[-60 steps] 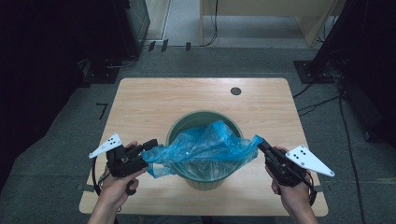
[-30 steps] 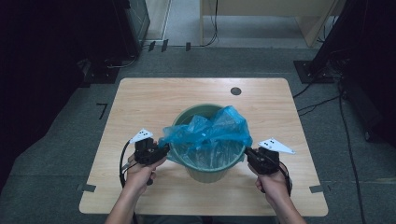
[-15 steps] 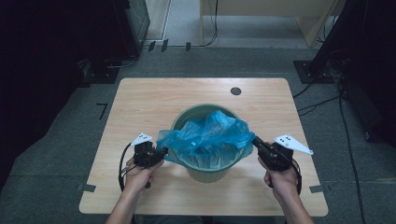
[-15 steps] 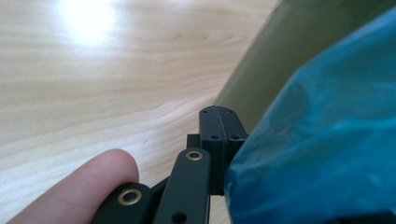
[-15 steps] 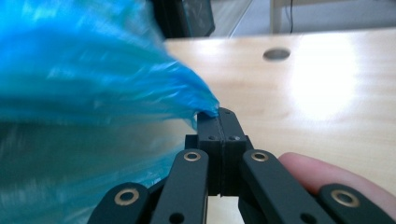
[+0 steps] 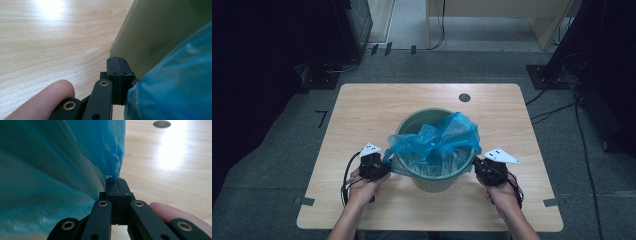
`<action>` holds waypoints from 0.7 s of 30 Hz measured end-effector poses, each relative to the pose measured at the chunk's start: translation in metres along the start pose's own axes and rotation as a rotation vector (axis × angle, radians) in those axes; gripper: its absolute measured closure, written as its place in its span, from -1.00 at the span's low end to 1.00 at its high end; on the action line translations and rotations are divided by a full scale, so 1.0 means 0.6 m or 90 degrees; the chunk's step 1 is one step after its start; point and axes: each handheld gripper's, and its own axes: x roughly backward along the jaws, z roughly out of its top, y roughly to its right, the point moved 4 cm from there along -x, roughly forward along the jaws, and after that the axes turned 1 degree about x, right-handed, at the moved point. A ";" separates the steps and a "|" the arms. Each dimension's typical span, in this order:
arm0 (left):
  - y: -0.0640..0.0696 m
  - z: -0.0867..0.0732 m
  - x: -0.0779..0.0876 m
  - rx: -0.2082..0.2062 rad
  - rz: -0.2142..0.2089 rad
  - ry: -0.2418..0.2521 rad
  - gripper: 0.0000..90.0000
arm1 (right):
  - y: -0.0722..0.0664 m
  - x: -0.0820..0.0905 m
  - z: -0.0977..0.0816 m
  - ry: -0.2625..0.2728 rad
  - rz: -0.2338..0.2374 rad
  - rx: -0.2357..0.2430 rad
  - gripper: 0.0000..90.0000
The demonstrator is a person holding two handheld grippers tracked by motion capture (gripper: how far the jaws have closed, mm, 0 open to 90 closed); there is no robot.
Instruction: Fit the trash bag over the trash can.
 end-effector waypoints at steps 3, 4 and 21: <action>0.000 -0.003 -0.004 -0.002 0.005 -0.004 1.00 | 0.009 0.014 -0.002 -0.004 -0.006 -0.005 1.00; -0.003 -0.004 -0.006 -0.002 0.014 -0.008 1.00 | 0.012 0.018 -0.001 0.000 -0.006 -0.008 1.00; -0.011 0.004 0.079 -0.001 -0.058 0.161 -0.09 | 0.013 0.114 0.038 0.183 0.022 0.032 -0.34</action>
